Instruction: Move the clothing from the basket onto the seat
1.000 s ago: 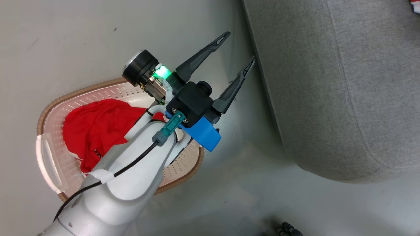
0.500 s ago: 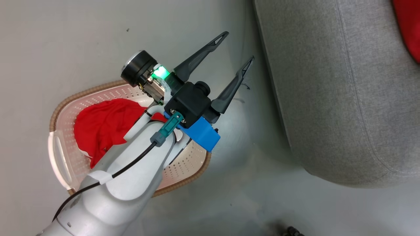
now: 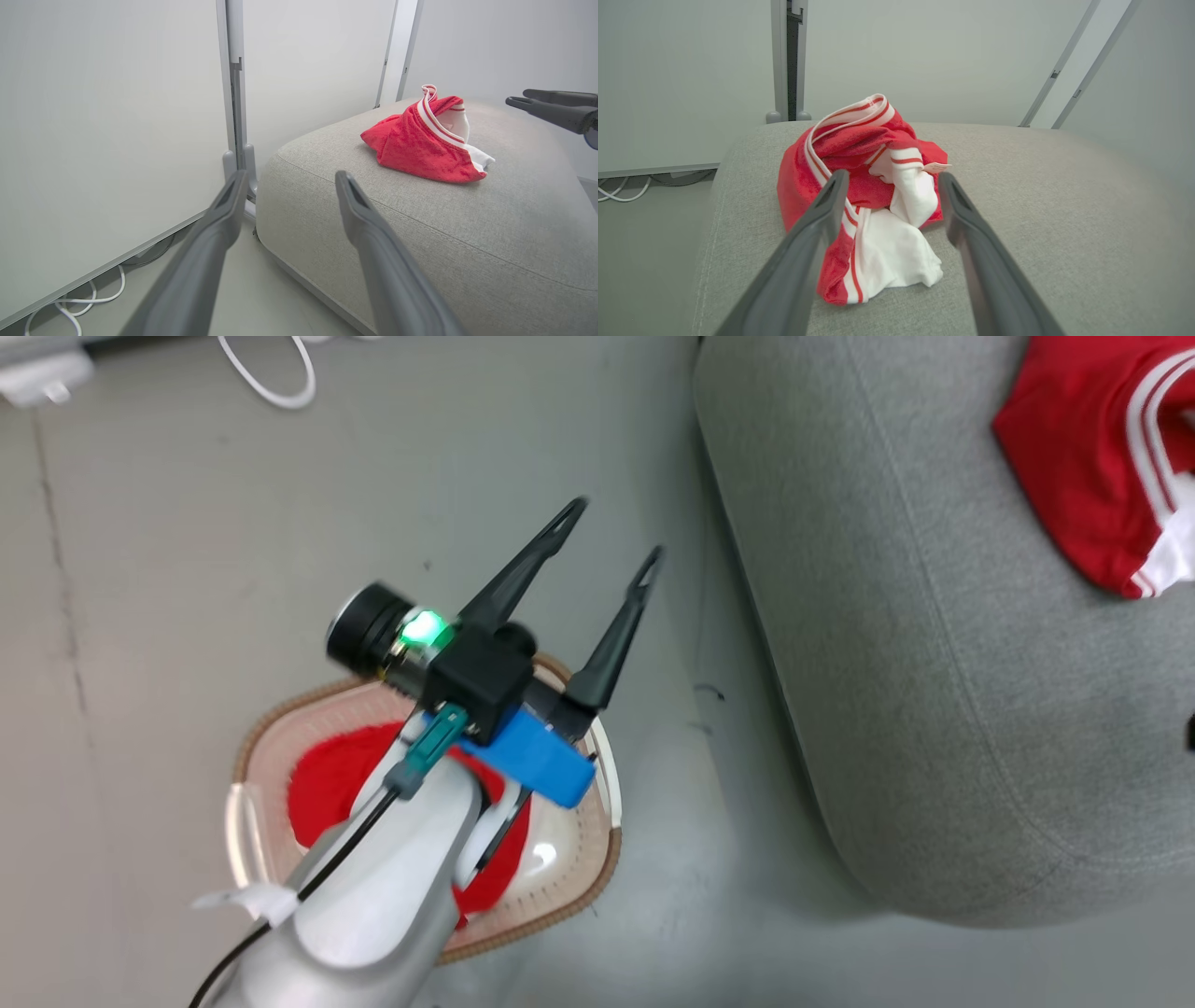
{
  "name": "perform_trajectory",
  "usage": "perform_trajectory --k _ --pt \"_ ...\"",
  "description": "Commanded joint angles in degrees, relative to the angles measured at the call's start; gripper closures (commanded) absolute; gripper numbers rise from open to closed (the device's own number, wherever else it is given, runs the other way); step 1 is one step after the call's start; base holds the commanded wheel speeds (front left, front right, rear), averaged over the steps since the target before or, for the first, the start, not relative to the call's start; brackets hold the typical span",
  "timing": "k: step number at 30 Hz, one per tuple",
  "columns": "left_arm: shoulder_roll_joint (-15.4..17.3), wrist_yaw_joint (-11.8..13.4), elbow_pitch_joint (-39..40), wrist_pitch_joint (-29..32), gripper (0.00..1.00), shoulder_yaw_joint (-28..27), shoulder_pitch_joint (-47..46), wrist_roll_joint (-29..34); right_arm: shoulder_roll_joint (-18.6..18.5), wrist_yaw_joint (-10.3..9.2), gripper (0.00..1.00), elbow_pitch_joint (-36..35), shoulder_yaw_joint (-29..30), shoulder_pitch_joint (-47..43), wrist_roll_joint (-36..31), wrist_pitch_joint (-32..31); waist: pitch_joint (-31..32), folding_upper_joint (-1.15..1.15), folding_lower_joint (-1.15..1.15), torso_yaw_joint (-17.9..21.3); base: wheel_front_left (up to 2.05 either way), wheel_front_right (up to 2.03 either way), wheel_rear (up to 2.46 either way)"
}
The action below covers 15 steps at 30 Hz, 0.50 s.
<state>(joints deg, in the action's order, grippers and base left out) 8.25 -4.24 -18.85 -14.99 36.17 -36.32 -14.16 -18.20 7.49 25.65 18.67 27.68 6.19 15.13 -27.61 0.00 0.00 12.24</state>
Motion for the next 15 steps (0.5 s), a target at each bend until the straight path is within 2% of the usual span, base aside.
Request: perform_trajectory --k 1,4,7,15 --pt "0.37 0.5 0.52 -0.25 0.0 -1.12 2.49 -0.45 0.93 0.01 0.0 -2.14 -1.03 -2.49 -0.04 0.02 5.49 0.0 0.0 -1.51 0.0 0.0 0.0" --pt "0.65 1.41 2.17 -0.25 0.0 -3.9 6.19 -0.91 2.42 0.01 0.0 -6.32 -4.03 -6.13 0.14 0.03 8.71 0.0 0.0 -2.72 0.0 0.0 0.0" --pt "0.9 1.77 3.17 -0.26 0.0 -5.75 8.91 -1.0 3.69 0.01 0.0 -8.6 -5.91 -8.3 0.46 0.02 10.7 0.0 0.0 -3.8 0.0 0.0 0.0" --pt "1.07 3.15 6.86 -0.22 0.0 -14.81 18.02 -0.4 8.07 0.01 0.0 -14.22 -13.31 -13.32 1.51 0.03 16.72 0.0 0.0 -7.73 0.0 0.0 0.0"
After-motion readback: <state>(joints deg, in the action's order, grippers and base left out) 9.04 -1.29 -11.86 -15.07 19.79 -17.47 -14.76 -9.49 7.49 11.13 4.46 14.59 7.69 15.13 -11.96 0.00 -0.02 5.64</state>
